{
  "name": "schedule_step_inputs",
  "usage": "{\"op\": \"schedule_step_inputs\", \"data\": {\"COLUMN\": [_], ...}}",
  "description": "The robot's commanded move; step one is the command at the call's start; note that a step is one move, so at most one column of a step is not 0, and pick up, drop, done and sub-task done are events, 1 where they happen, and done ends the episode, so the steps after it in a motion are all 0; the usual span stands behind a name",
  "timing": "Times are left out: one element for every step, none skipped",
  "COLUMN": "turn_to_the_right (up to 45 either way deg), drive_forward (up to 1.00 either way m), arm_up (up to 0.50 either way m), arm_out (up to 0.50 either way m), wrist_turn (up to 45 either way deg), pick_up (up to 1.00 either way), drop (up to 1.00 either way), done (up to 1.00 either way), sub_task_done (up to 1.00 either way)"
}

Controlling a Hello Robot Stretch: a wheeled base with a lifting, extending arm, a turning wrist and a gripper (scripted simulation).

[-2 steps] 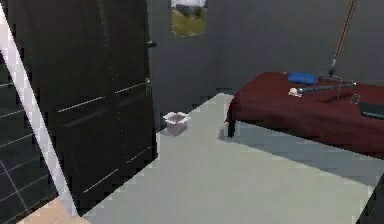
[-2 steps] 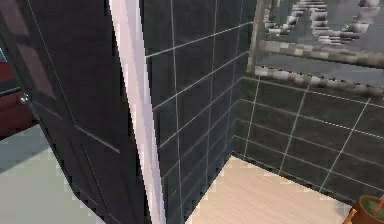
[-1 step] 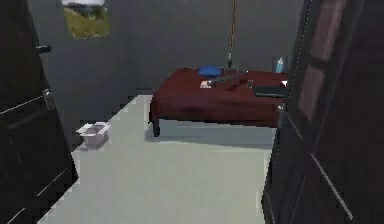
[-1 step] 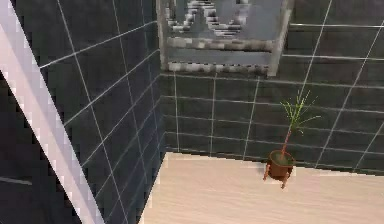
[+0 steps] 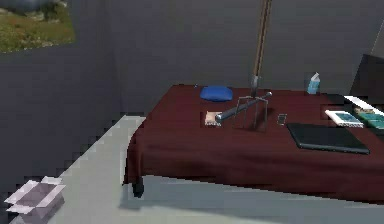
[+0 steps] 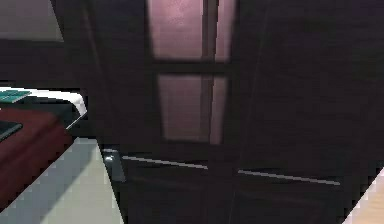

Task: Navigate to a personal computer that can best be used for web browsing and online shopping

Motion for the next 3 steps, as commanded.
{"op": "schedule_step_inputs", "data": {"turn_to_the_right": [12.0,0.0,9.0], "drive_forward": [0.0,0.1,0.0], "arm_up": [0.0,0.0,0.0], "arm_out": [0.0,0.0,0.0], "wrist_turn": [0.0,0.0,0.0], "pick_up": [0.0,0.0,0.0], "drop": [0.0,0.0,0.0], "done": [0.0,0.0,0.0], "sub_task_done": [0.0,0.0,0.0]}}
